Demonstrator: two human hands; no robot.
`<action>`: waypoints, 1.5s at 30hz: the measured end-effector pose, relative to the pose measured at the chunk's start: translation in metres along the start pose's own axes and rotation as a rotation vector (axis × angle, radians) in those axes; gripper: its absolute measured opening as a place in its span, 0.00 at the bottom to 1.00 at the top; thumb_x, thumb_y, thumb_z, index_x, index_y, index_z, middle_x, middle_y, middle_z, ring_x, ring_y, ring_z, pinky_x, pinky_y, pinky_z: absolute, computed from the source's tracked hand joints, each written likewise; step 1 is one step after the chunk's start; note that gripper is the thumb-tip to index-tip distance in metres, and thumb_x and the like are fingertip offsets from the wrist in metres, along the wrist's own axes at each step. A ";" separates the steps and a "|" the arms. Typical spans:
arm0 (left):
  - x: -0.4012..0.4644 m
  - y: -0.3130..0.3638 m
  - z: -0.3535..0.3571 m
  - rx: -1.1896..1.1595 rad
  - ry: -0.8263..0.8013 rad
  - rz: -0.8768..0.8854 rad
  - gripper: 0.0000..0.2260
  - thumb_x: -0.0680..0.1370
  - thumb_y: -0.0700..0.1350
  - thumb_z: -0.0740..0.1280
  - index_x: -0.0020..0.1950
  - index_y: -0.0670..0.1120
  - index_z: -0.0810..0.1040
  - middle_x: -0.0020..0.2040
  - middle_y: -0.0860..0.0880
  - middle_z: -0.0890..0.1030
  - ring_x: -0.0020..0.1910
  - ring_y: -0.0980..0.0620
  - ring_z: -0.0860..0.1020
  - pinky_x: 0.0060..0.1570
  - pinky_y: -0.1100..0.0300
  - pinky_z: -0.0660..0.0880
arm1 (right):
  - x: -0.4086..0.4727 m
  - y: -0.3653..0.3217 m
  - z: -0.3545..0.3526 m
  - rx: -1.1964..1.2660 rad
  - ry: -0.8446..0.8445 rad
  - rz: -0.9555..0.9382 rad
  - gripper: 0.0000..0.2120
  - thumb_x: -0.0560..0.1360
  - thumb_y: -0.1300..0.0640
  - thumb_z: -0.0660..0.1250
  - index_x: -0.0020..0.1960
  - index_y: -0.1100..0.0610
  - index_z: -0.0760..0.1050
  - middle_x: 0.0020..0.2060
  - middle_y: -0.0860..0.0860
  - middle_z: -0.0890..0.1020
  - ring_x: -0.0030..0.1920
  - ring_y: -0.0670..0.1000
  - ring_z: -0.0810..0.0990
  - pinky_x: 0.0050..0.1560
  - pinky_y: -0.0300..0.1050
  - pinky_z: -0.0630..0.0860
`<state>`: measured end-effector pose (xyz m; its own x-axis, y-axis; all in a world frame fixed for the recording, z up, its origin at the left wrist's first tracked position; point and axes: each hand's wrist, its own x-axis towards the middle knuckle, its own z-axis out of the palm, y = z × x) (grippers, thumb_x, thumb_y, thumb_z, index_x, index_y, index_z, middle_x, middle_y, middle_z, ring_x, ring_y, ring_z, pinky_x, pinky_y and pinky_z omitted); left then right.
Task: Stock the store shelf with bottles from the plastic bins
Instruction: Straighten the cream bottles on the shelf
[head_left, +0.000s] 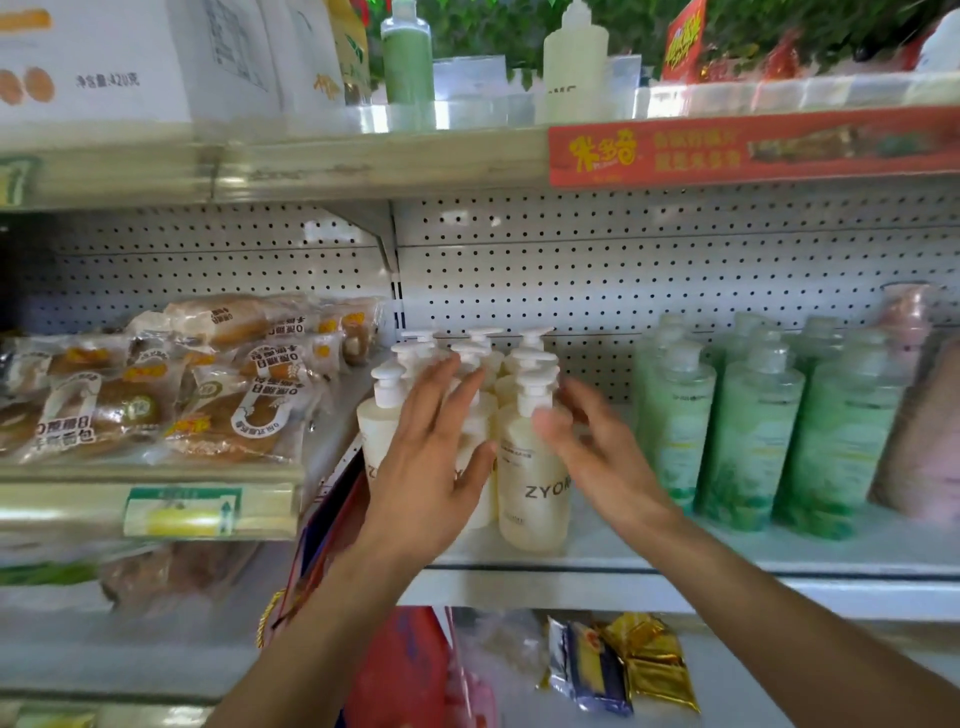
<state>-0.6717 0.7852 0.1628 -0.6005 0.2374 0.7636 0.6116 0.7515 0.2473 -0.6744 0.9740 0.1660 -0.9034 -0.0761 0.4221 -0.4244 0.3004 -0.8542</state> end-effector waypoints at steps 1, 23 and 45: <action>-0.008 0.001 0.004 0.010 0.024 -0.017 0.29 0.78 0.46 0.67 0.77 0.48 0.61 0.78 0.51 0.54 0.78 0.54 0.49 0.67 0.79 0.48 | -0.010 0.007 0.004 -0.020 -0.024 0.026 0.35 0.72 0.38 0.68 0.74 0.46 0.61 0.63 0.38 0.75 0.62 0.35 0.72 0.63 0.38 0.71; -0.031 -0.032 0.039 -0.464 0.180 -0.717 0.65 0.55 0.55 0.83 0.74 0.65 0.36 0.76 0.63 0.45 0.76 0.60 0.47 0.70 0.54 0.54 | -0.013 0.046 0.042 -0.127 0.160 0.109 0.40 0.66 0.47 0.77 0.70 0.51 0.58 0.62 0.48 0.68 0.60 0.47 0.73 0.56 0.45 0.74; -0.038 -0.039 0.053 -0.421 0.254 -0.642 0.66 0.52 0.60 0.82 0.75 0.65 0.37 0.75 0.64 0.52 0.72 0.64 0.54 0.70 0.58 0.55 | 0.102 0.076 0.023 0.636 -0.063 0.534 0.35 0.80 0.34 0.46 0.36 0.49 0.86 0.36 0.56 0.86 0.34 0.52 0.85 0.35 0.45 0.77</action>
<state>-0.7006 0.7796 0.0926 -0.7958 -0.3470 0.4963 0.3605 0.3872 0.8486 -0.8005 0.9674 0.1369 -0.9869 -0.1341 -0.0897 0.1248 -0.2819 -0.9513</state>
